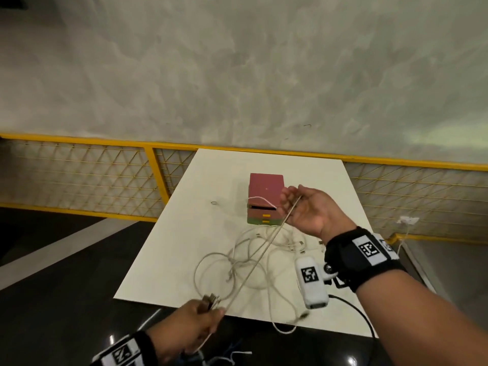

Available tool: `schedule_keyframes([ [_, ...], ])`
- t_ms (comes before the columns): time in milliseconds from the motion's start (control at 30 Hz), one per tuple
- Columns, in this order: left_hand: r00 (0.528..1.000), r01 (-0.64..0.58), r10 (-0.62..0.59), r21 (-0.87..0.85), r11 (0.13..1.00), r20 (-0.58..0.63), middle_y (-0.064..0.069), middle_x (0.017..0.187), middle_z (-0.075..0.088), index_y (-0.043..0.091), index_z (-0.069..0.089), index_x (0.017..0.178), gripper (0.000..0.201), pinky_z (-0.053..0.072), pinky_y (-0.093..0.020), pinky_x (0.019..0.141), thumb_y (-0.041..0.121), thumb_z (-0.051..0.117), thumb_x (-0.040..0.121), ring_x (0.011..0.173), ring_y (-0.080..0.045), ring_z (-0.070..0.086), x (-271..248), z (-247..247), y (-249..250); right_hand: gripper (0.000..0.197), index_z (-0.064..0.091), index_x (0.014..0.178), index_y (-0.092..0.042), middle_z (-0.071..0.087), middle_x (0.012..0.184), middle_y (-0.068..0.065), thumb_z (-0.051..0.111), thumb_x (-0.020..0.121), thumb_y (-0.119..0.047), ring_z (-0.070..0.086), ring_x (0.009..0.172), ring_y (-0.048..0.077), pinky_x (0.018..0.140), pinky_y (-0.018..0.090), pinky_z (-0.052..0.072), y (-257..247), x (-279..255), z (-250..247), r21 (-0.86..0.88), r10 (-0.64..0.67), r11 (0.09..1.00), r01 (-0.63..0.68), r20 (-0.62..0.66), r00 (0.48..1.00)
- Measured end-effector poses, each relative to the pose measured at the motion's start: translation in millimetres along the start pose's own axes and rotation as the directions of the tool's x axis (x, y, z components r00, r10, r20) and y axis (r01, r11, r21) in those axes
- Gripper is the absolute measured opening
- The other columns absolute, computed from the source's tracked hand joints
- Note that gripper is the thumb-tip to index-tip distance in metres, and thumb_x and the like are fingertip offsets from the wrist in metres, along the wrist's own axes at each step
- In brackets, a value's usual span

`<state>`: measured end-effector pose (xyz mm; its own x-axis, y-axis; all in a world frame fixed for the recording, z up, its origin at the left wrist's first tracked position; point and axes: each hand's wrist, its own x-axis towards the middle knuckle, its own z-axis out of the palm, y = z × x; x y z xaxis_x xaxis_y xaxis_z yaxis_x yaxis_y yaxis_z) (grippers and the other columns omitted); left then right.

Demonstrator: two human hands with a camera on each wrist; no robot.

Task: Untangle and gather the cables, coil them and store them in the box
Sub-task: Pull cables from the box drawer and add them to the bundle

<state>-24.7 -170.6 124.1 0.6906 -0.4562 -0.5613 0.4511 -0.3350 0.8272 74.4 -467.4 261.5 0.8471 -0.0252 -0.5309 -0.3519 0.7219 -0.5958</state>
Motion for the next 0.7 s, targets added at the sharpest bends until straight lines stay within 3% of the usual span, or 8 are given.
schedule_keyframes([
  [67,0.996,0.043,-0.04,0.043,0.998,-0.078,-0.003,0.051,0.04,0.016,0.056,0.067,0.038,0.026,-0.022,0.044,0.048,0.069,0.081,0.039,-0.013,0.035,-7.2,-10.4,-13.4,0.03,0.059,0.082,-0.013,0.072,0.07,0.003,0.039,0.102,-0.024,0.066,0.075,0.017,0.076,0.036,0.048,-5.5,1.6,-1.2,-0.003,-0.035,0.999,0.035,-0.009,0.999],
  [133,0.97,-0.007,0.004,-0.01,1.0,-0.241,-0.003,0.048,0.041,0.012,0.056,0.07,0.037,0.026,-0.025,0.046,0.042,0.067,0.088,0.038,-0.014,0.035,-11.2,-14.0,-7.4,0.027,0.058,0.085,-0.016,0.073,0.072,0.003,0.038,0.102,-0.021,0.07,0.07,0.018,0.075,0.036,0.05,-3.7,2.4,-3.4,-0.034,-0.062,0.998,0.061,-0.027,0.998],
  [267,0.825,-0.347,0.237,-0.128,0.929,-0.512,0.003,0.049,0.04,0.01,0.057,0.073,0.031,0.024,-0.021,0.041,0.031,0.059,0.096,0.039,-0.011,0.031,-4.1,-3.3,65.5,0.027,0.058,0.085,-0.016,0.073,0.089,0.007,0.038,0.103,-0.02,0.07,0.088,0.022,0.086,0.04,0.05,22.0,0.5,-10.1,-0.187,-0.037,0.981,0.044,0.041,0.998],
  [400,0.719,-0.571,0.508,0.013,0.821,-0.475,0.012,0.051,0.058,0.012,0.065,0.082,0.009,0.034,-0.009,0.039,0.014,0.068,0.09,0.038,0.004,0.045,21.0,29.2,141.5,0.026,0.062,0.095,-0.016,0.069,0.118,0.011,0.041,0.102,-0.028,0.066,0.105,0.024,0.089,0.044,0.046,51.8,-5.3,-5.7,-0.276,0.01,0.961,0.03,0.143,0.99],
  [467,0.736,-0.59,0.548,0.022,0.807,-0.397,0.011,0.06,0.067,0.016,0.068,0.085,0.006,0.042,-0.01,0.047,0.011,0.071,0.087,0.048,0.005,0.056,34.3,49.4,161.3,0.03,0.062,0.108,-0.013,0.068,0.117,0.011,0.039,0.102,-0.032,0.063,0.106,0.025,0.094,0.046,0.044,60.4,-9.9,-0.1,-0.258,0.01,0.965,0.041,0.195,0.981],
  [567,0.776,-0.565,0.499,-0.073,0.822,-0.387,-0.004,0.08,0.072,0.006,0.069,0.092,0.009,0.054,-0.03,0.058,0.011,0.072,0.085,0.071,-0.016,0.069,46.0,67.8,169.5,0.039,0.065,0.107,-0.012,0.073,0.096,0.007,0.033,0.104,-0.034,0.065,0.097,0.024,0.085,0.045,0.05,59.6,-17.2,4.7,-0.202,0.024,0.979,0.02,0.213,0.977],
  [633,0.792,-0.562,0.488,-0.125,0.818,-0.367,0.001,0.067,0.069,-0.001,0.064,0.086,0.004,0.051,-0.023,0.049,0.002,0.067,0.087,0.058,-0.011,0.065,44.8,70.9,168.5,0.041,0.065,0.105,-0.012,0.073,0.095,0.007,0.033,0.103,-0.037,0.064,0.095,0.025,0.089,0.047,0.047,54.4,-17.4,4.6,-0.226,0.041,0.974,0.006,0.199,0.979],
  [700,0.817,-0.532,0.485,-0.084,0.842,-0.311,0.01,0.051,0.06,0.005,0.062,0.074,0.015,0.038,-0.014,0.039,-0.004,0.066,0.086,0.04,-0.002,0.05,36.9,68.9,161.5,0.04,0.064,0.1,-0.01,0.071,0.106,0.013,0.037,0.102,-0.038,0.062,0.102,0.029,0.094,0.049,0.044,45.4,-14.3,5.1,-0.229,0.056,0.973,-0.018,0.16,0.986],
])
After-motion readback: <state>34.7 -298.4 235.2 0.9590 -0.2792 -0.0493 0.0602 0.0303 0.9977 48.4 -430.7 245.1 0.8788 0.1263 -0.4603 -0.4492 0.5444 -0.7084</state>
